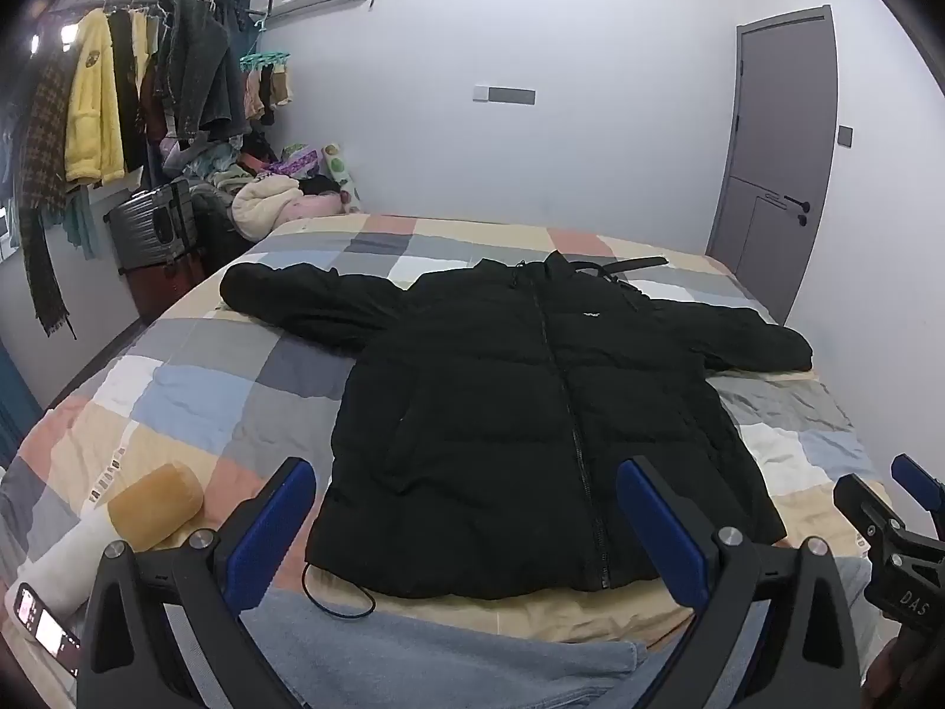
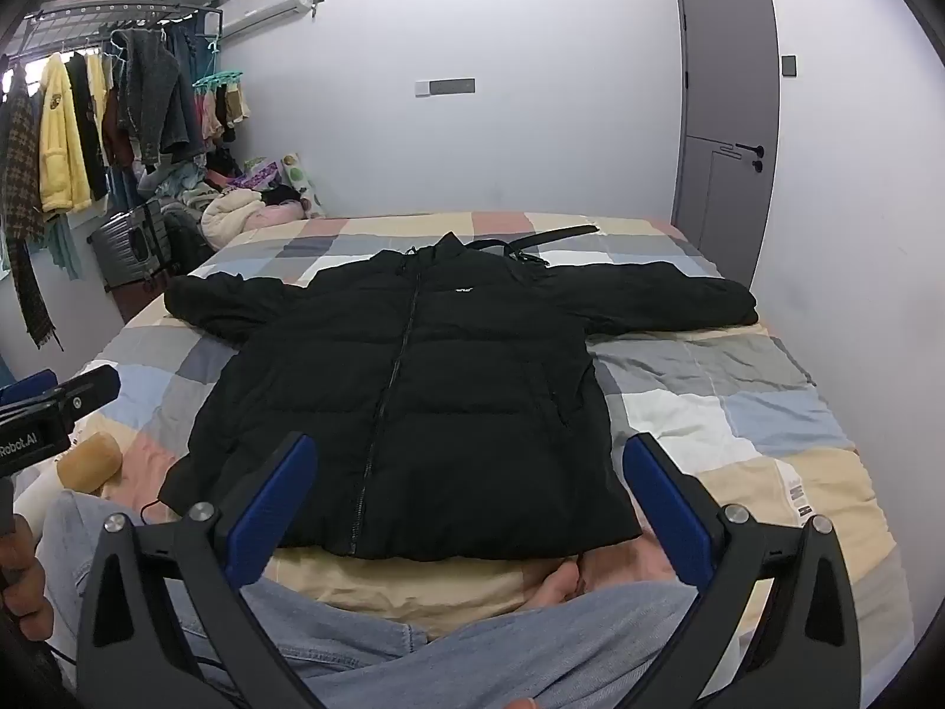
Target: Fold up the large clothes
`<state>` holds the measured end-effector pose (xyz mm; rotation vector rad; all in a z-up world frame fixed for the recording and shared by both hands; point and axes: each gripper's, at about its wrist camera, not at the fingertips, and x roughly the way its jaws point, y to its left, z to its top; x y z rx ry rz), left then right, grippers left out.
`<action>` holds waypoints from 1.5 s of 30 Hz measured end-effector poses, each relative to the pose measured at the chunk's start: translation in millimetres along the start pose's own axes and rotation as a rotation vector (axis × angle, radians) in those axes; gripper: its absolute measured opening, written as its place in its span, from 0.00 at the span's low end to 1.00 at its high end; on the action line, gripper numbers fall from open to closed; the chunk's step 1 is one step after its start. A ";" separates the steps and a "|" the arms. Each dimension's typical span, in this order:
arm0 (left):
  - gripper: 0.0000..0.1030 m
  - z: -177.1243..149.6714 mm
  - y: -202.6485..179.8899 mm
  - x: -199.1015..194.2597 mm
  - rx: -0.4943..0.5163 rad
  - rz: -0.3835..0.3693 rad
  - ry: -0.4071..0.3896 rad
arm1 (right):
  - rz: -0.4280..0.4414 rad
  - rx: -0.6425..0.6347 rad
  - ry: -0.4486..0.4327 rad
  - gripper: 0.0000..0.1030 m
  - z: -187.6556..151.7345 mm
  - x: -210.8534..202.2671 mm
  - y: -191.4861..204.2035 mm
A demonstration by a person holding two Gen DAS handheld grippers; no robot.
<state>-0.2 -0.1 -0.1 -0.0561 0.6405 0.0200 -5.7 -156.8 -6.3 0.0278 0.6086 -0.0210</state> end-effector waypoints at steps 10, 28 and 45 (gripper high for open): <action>1.00 4.5 -4.2 -3.9 0.013 0.009 -0.010 | 0.001 0.008 -0.011 1.00 5.0 -2.5 -1.7; 1.00 4.1 -8.1 -1.9 0.009 -0.008 -0.002 | -0.013 0.016 -0.020 1.00 4.7 -13.6 -8.3; 1.00 3.1 -7.9 -3.6 -0.014 -0.007 -0.005 | -0.021 0.027 -0.024 1.00 0.6 -15.6 -7.7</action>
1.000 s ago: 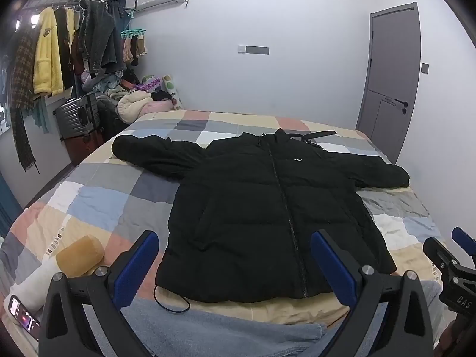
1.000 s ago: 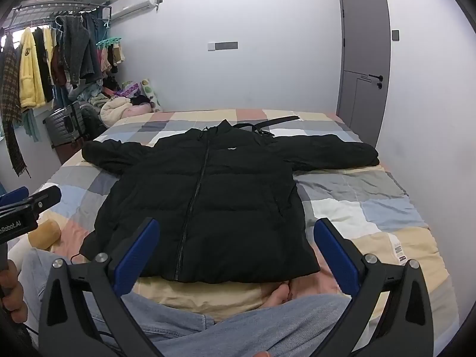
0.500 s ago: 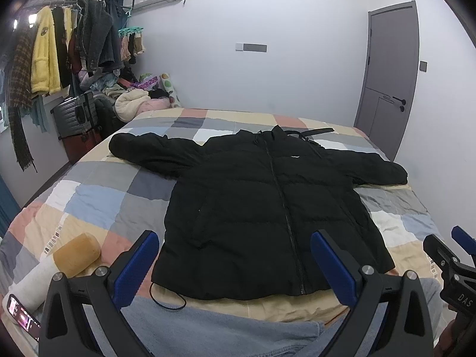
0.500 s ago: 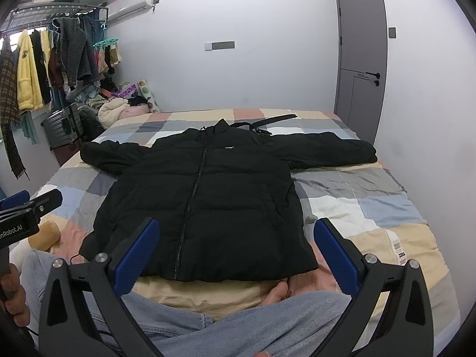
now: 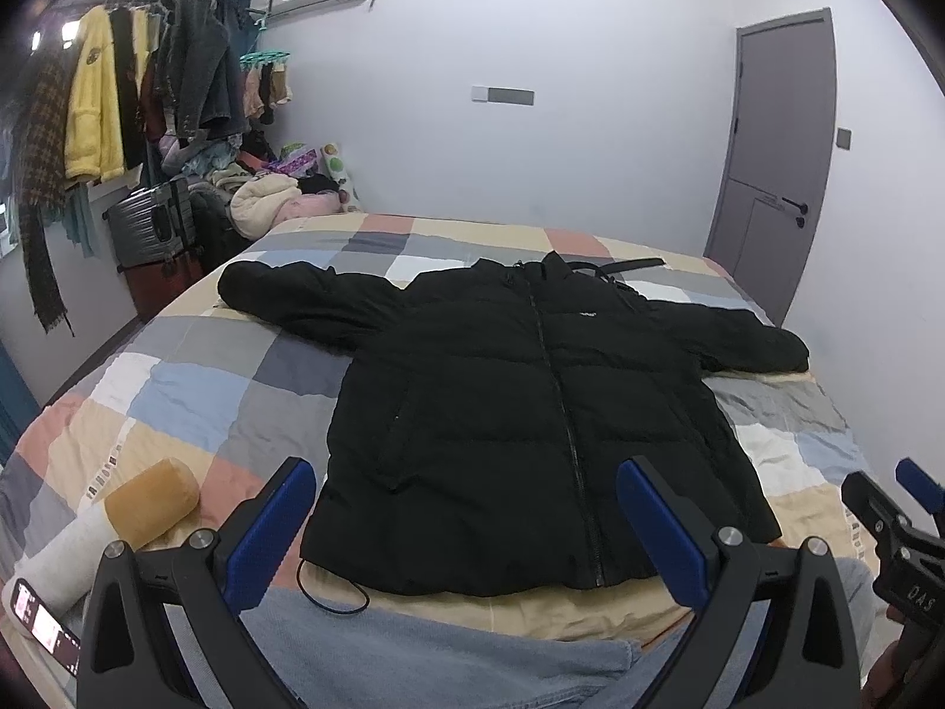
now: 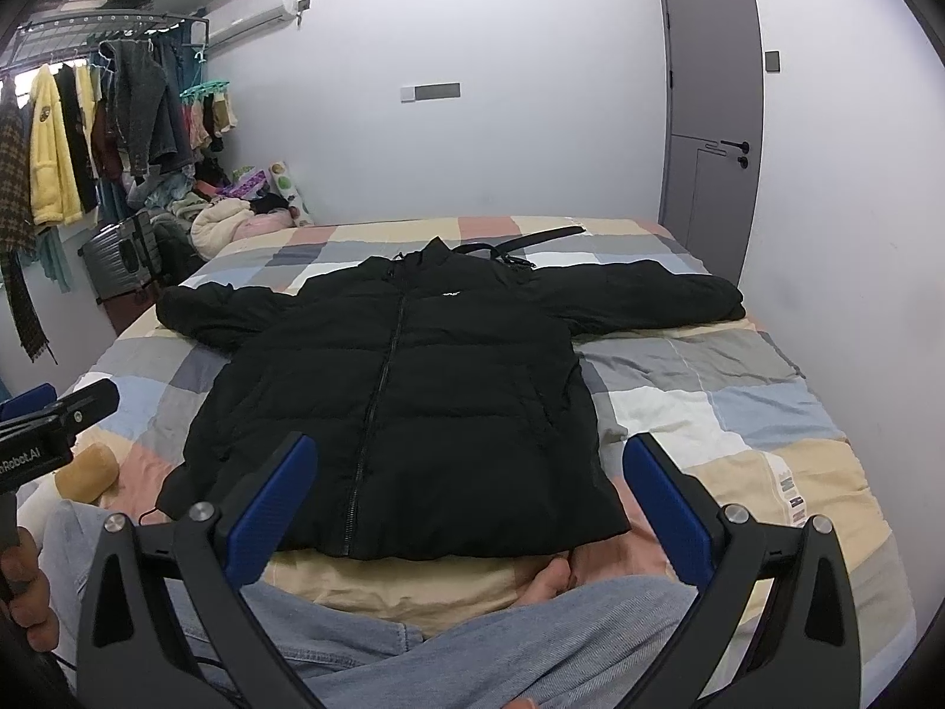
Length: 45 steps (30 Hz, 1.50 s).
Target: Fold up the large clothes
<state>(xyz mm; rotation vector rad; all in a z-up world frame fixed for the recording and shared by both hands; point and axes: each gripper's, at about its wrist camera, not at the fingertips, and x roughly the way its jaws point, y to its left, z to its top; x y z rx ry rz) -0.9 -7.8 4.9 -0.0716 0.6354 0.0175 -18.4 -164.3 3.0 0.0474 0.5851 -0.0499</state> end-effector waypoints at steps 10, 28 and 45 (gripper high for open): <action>1.00 -0.3 -1.3 -0.1 0.011 -0.008 0.006 | 0.001 0.000 -0.003 1.00 -0.4 -0.2 -0.3; 1.00 -1.8 -3.3 1.0 0.023 -0.011 0.010 | 0.005 0.002 -0.003 1.00 -3.3 0.0 -0.5; 1.00 -1.3 1.4 1.6 0.008 -0.008 0.011 | 0.065 0.022 0.023 1.00 -2.6 12.4 -2.5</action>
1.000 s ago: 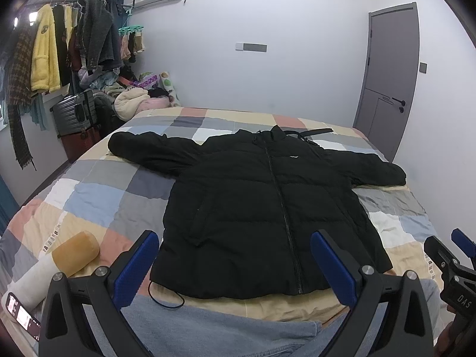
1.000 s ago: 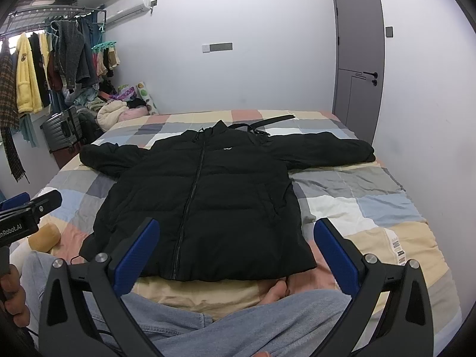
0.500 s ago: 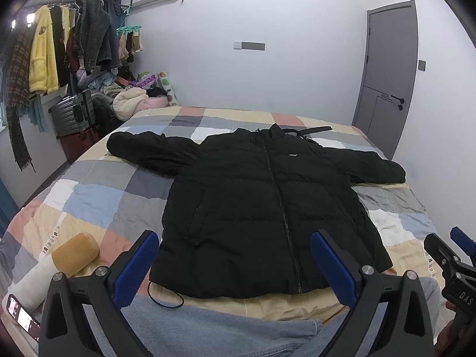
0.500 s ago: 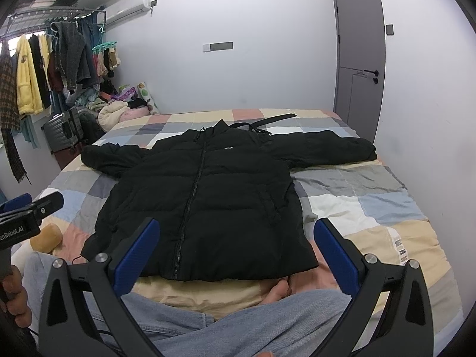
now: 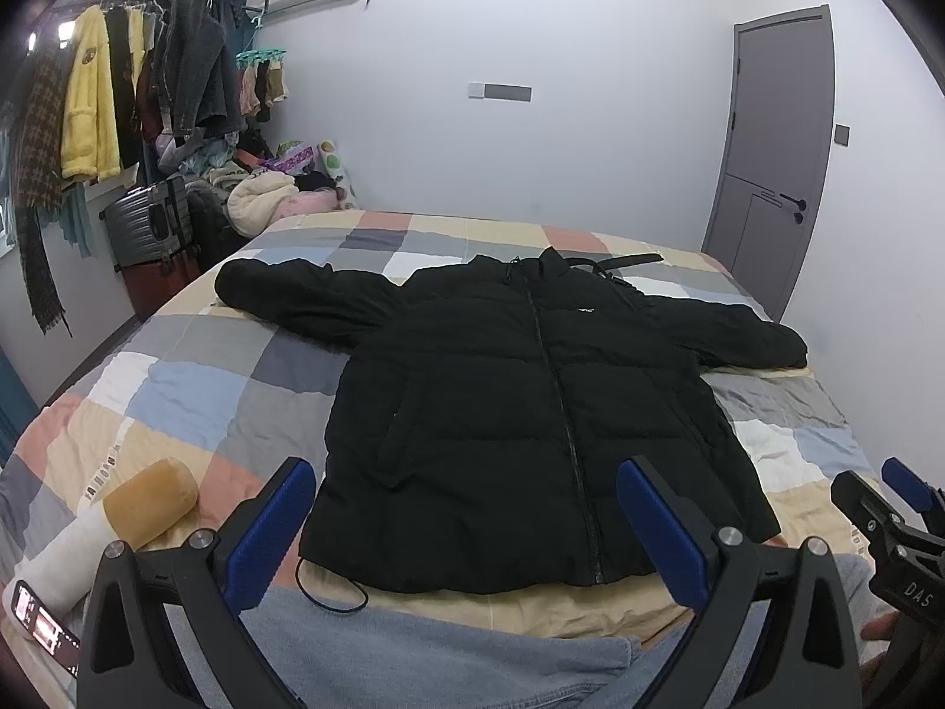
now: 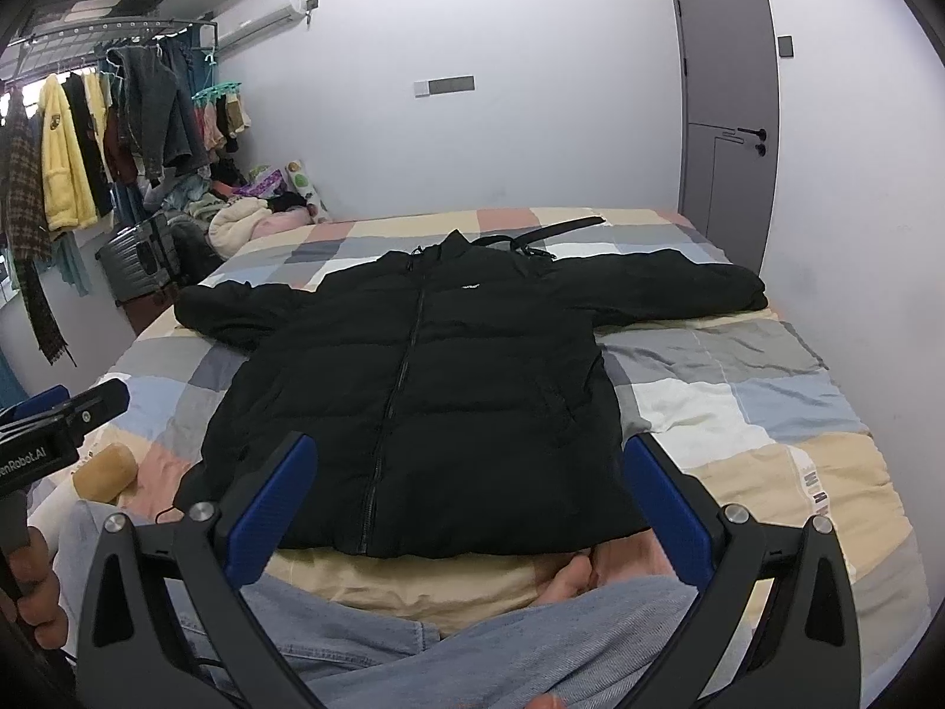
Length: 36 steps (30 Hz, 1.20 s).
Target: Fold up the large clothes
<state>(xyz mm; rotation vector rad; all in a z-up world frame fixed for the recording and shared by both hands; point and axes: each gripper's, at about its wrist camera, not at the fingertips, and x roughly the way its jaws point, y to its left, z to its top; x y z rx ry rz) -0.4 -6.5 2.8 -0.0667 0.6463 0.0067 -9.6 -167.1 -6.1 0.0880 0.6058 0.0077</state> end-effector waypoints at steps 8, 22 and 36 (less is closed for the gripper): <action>1.00 7.2 1.9 0.5 0.001 0.010 -0.011 | 0.031 0.028 0.026 1.00 2.1 3.3 -4.0; 1.00 39.6 1.9 21.4 -0.027 0.004 -0.021 | 0.026 0.045 0.021 1.00 33.5 19.7 -28.6; 1.00 77.0 -16.2 100.6 0.030 0.012 -0.047 | -0.058 -0.080 -0.244 1.00 110.4 61.4 -85.7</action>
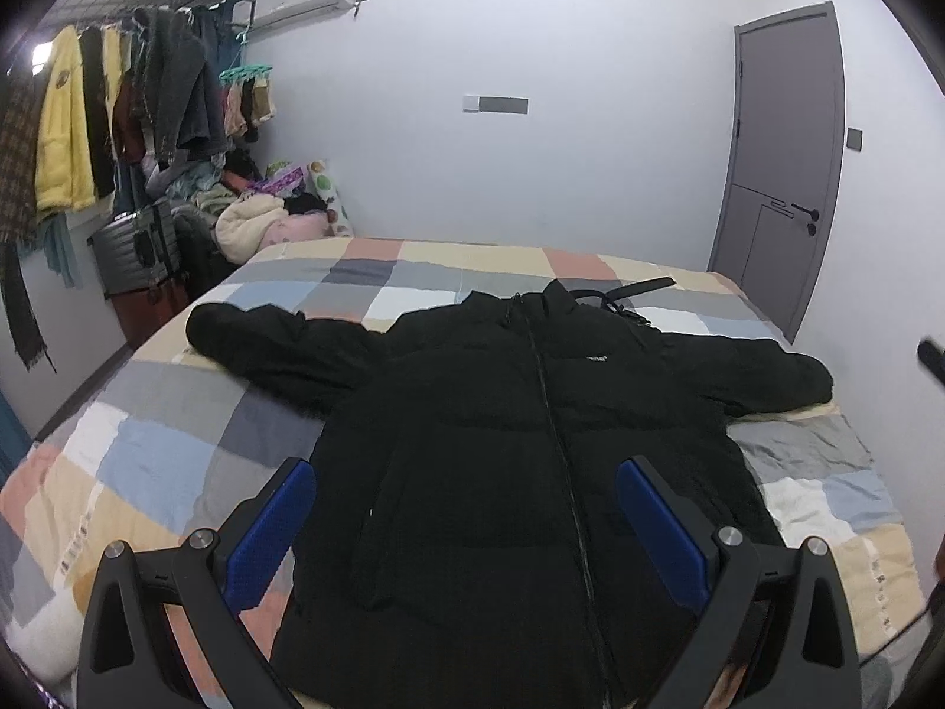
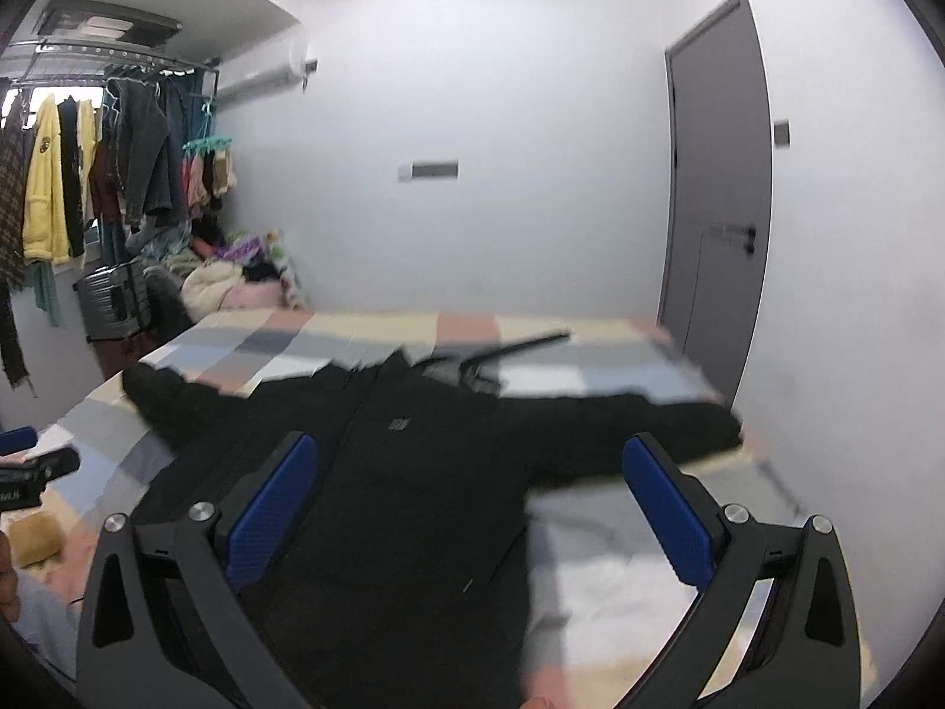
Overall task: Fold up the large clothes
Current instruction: 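Reach the right gripper to the jacket's sleeve cuff and grasp it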
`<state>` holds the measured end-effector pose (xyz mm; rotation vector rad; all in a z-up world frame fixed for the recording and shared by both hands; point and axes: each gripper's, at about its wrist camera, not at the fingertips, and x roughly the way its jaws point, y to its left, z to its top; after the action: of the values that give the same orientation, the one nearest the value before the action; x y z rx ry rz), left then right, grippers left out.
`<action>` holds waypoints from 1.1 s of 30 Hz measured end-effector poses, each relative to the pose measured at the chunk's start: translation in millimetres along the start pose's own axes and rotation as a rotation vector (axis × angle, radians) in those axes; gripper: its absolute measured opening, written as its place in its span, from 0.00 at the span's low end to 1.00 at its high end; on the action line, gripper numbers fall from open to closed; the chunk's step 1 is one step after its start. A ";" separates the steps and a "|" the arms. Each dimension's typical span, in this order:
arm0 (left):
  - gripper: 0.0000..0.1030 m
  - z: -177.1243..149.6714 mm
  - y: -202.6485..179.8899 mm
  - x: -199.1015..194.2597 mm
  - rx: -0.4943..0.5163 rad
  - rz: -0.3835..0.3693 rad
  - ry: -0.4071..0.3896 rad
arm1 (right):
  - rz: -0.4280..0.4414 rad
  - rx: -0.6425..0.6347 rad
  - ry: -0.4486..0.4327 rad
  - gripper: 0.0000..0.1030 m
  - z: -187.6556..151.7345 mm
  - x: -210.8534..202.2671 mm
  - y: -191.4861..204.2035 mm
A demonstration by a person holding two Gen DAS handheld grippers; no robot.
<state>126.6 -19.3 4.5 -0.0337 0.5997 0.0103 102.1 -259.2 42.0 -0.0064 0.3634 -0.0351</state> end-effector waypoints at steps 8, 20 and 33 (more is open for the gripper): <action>1.00 5.8 0.1 62.0 -0.006 -0.011 0.034 | -0.092 0.076 -0.005 1.00 14.9 80.2 -77.6; 1.00 -14.7 9.3 168.4 -0.049 -0.024 0.103 | -0.151 0.376 0.180 0.95 -23.6 243.1 -222.0; 1.00 -38.7 0.4 244.2 -0.070 -0.003 0.206 | -0.322 0.984 0.174 0.86 -132.1 364.4 -397.3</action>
<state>306.4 -20.3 -165.2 -0.1043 0.8051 0.0251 382.3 -669.2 -205.8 0.9171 0.4855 -0.5328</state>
